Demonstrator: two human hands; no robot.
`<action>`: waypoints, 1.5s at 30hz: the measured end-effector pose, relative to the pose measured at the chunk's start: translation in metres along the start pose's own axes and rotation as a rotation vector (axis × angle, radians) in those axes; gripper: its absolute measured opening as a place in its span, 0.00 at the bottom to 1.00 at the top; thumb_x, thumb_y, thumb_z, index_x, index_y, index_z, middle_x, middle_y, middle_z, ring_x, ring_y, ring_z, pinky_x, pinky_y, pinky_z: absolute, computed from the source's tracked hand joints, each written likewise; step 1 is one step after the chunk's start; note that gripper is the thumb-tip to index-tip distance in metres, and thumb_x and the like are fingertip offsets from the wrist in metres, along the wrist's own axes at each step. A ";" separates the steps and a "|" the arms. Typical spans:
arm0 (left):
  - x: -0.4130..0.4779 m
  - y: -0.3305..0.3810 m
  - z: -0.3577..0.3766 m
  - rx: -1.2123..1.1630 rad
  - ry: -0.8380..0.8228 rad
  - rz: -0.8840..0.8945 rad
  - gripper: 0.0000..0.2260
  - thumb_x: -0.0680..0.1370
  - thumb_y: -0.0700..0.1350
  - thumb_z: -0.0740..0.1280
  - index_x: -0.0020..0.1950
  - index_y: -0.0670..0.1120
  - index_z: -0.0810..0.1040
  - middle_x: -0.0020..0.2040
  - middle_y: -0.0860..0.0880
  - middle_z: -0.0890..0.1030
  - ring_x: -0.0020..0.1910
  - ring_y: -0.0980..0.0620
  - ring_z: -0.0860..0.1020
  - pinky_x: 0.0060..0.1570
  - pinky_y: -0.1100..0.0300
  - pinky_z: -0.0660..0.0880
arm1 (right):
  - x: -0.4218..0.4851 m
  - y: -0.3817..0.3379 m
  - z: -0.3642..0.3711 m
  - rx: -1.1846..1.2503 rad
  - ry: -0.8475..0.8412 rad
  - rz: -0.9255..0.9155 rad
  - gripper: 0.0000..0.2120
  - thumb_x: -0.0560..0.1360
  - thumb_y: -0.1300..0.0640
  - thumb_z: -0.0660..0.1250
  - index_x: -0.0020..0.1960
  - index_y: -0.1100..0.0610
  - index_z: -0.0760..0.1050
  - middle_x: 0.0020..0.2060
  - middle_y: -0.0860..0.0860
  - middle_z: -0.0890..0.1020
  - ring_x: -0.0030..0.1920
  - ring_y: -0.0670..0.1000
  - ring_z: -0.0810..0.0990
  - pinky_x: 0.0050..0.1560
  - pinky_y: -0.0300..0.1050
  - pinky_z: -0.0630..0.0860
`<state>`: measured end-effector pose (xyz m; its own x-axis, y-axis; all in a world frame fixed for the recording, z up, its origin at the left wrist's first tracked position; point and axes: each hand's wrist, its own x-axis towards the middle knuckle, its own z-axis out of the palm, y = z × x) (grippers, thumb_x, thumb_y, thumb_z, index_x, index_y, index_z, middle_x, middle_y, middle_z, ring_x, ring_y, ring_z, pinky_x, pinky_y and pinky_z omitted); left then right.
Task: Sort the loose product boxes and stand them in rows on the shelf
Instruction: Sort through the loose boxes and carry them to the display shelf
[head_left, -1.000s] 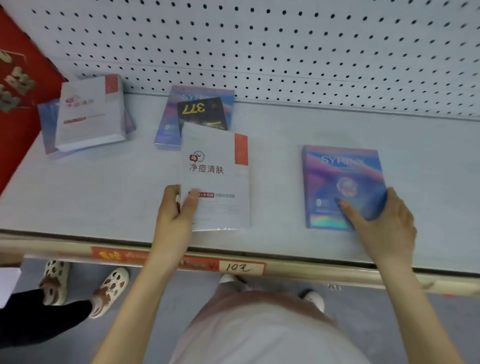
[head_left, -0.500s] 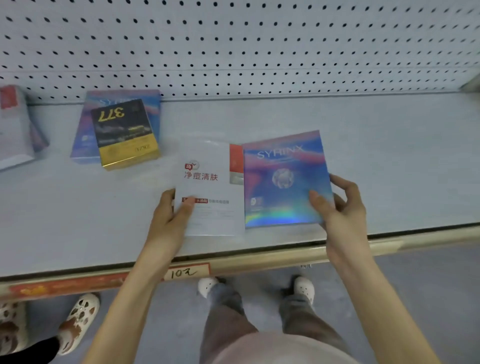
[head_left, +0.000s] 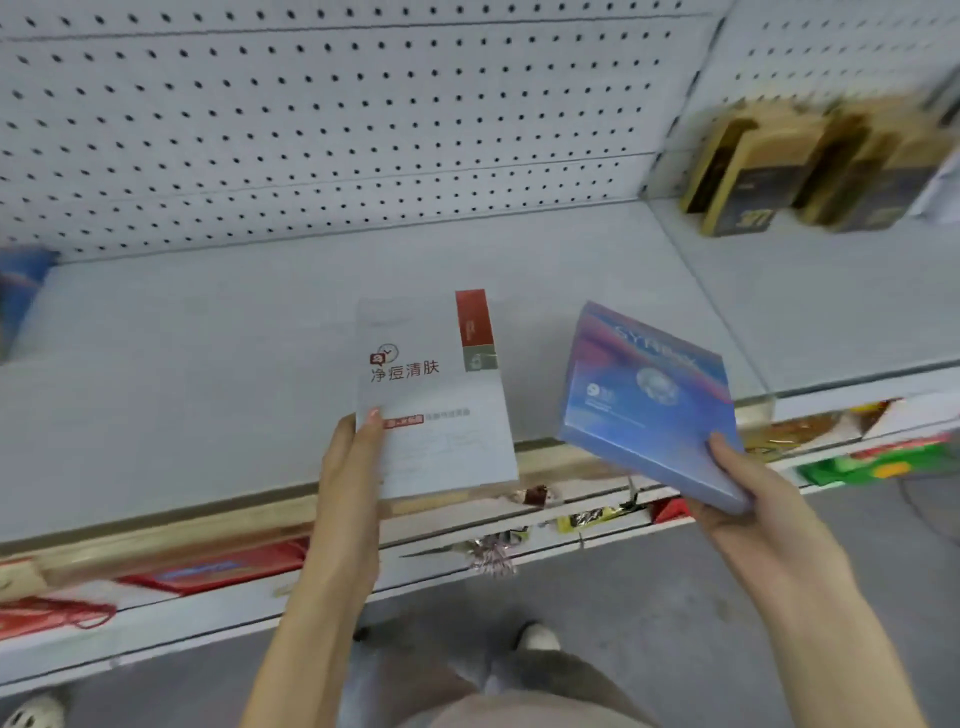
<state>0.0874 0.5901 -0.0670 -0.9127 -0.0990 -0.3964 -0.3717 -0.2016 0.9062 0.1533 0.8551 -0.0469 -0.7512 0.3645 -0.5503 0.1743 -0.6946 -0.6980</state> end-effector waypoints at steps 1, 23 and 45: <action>-0.005 -0.006 0.028 -0.010 -0.047 -0.014 0.11 0.82 0.49 0.58 0.58 0.47 0.75 0.51 0.50 0.83 0.49 0.49 0.81 0.46 0.53 0.77 | -0.006 -0.017 -0.023 0.012 0.019 -0.006 0.14 0.69 0.61 0.65 0.55 0.59 0.78 0.48 0.52 0.85 0.44 0.47 0.85 0.46 0.40 0.82; 0.004 -0.058 0.431 0.209 -0.497 0.082 0.13 0.73 0.42 0.70 0.55 0.50 0.74 0.49 0.51 0.84 0.48 0.52 0.83 0.42 0.58 0.78 | 0.085 -0.250 -0.277 0.026 0.277 -0.406 0.18 0.70 0.61 0.65 0.60 0.59 0.76 0.53 0.52 0.84 0.49 0.47 0.84 0.46 0.38 0.80; 0.111 -0.118 0.774 0.665 -0.063 0.616 0.17 0.77 0.45 0.68 0.64 0.47 0.71 0.60 0.48 0.73 0.56 0.51 0.74 0.55 0.56 0.75 | 0.273 -0.449 -0.411 -0.122 0.176 -0.390 0.11 0.76 0.65 0.64 0.57 0.55 0.73 0.43 0.47 0.85 0.41 0.45 0.83 0.39 0.34 0.78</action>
<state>-0.1016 1.3574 -0.1041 -0.9825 0.0540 0.1781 0.1821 0.4751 0.8609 0.1320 1.5210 -0.0722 -0.6574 0.6925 -0.2972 -0.0193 -0.4097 -0.9120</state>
